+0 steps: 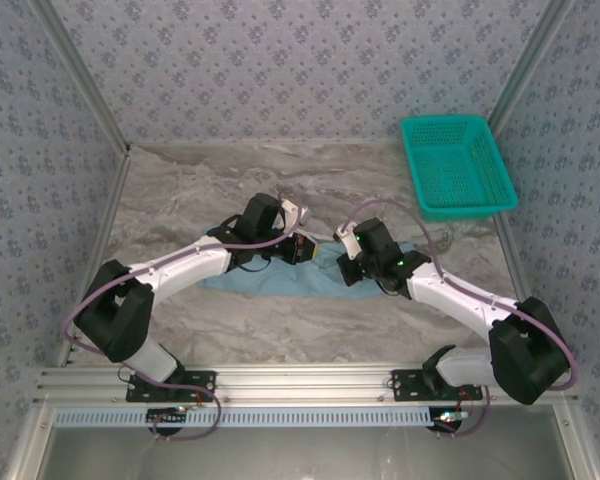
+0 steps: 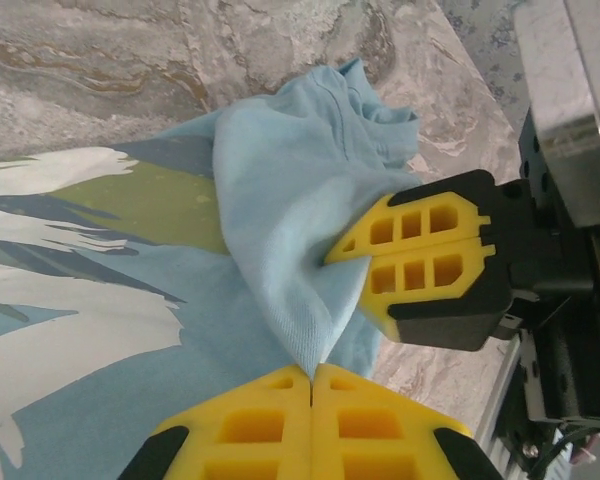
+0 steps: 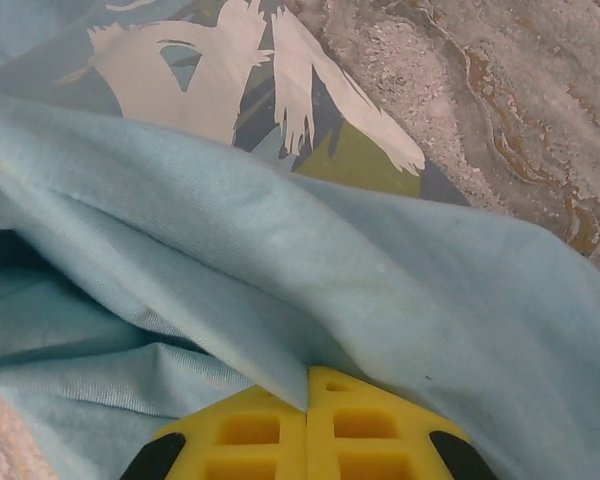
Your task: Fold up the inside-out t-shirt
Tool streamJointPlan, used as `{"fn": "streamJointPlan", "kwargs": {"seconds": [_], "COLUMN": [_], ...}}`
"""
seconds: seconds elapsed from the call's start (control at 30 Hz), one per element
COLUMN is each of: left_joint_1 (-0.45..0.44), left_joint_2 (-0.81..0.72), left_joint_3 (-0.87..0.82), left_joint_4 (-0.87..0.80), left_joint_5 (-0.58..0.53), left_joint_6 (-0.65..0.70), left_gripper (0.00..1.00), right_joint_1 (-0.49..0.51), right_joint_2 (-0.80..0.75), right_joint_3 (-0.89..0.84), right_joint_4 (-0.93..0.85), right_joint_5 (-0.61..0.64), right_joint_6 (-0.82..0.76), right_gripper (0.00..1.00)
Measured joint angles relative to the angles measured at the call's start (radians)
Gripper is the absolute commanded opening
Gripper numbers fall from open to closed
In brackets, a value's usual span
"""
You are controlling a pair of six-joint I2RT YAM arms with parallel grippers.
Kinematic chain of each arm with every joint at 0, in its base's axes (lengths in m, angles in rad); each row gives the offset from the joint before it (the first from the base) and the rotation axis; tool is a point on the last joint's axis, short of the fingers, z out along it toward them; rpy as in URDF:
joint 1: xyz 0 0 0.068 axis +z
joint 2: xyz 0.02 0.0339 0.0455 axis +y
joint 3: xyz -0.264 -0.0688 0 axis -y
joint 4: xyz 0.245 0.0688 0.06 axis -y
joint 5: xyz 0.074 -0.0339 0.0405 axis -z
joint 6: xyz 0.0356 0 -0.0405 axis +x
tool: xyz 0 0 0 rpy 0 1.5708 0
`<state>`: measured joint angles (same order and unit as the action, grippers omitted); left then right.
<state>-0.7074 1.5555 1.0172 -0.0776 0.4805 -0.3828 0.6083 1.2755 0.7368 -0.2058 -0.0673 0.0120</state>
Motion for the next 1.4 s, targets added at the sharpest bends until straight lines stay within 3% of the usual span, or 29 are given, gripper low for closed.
{"fn": "streamJointPlan", "kwargs": {"seconds": [0.1,0.17,0.3,0.47,0.6,0.73,0.97,1.07,1.17,1.27,1.33,1.4], "left_joint_1": [-0.005,-0.006,-0.008,-0.057,-0.173,-0.244,-0.261,-0.261,-0.252,-0.235,-0.214,-0.182], "left_joint_2": [0.0,0.0,-0.015,-0.155,-0.256,-0.206,0.013,0.09,0.136,0.148,0.15,0.15], "left_joint_3": [0.0,0.0,-0.007,-0.073,-0.1,-0.093,0.002,0.07,0.121,0.142,0.151,0.15], "left_joint_4": [-0.025,-0.045,-0.052,-0.036,-0.002,0.027,0.023,0.032,0.054,0.082,0.098,0.125], "left_joint_5": [-0.115,-0.21,-0.348,-0.413,-0.438,-0.46,-0.594,-0.628,-0.626,-0.604,-0.564,-0.491], "left_joint_6": [0.002,0.002,-0.013,-0.046,-0.053,-0.036,0.021,0.05,0.067,0.071,0.07,0.067], "left_gripper": [0.13,0.27,0.44,0.63,0.69,0.69,0.7,0.65,0.52,0.33,0.18,0.11], "right_joint_1": [-0.062,-0.13,-0.244,-0.305,-0.327,-0.334,-0.354,-0.356,-0.36,-0.369,-0.38,-0.398], "right_joint_2": [-0.052,-0.101,-0.184,-0.152,-0.13,-0.13,-0.13,-0.13,-0.13,-0.131,-0.136,-0.141], "right_joint_3": [0.034,0.067,0.079,0.077,0.077,0.077,0.071,0.064,0.06,0.056,0.051,0.051], "right_joint_4": [-0.079,-0.113,-0.074,0.02,0.093,0.135,0.185,0.197,0.196,0.195,0.192,0.176], "right_joint_5": [-0.124,-0.238,-0.457,-0.632,-0.697,-0.742,-0.785,-0.796,-0.808,-0.813,-0.816,-0.813], "right_joint_6": [0.029,0.08,0.244,0.469,0.619,0.709,0.811,0.83,0.837,0.837,0.836,0.83], "right_gripper": [0.0,0.0,0.0,0.0,0.0,0.0,0.0,0.0,0.0,0.0,0.0,0.0]}}
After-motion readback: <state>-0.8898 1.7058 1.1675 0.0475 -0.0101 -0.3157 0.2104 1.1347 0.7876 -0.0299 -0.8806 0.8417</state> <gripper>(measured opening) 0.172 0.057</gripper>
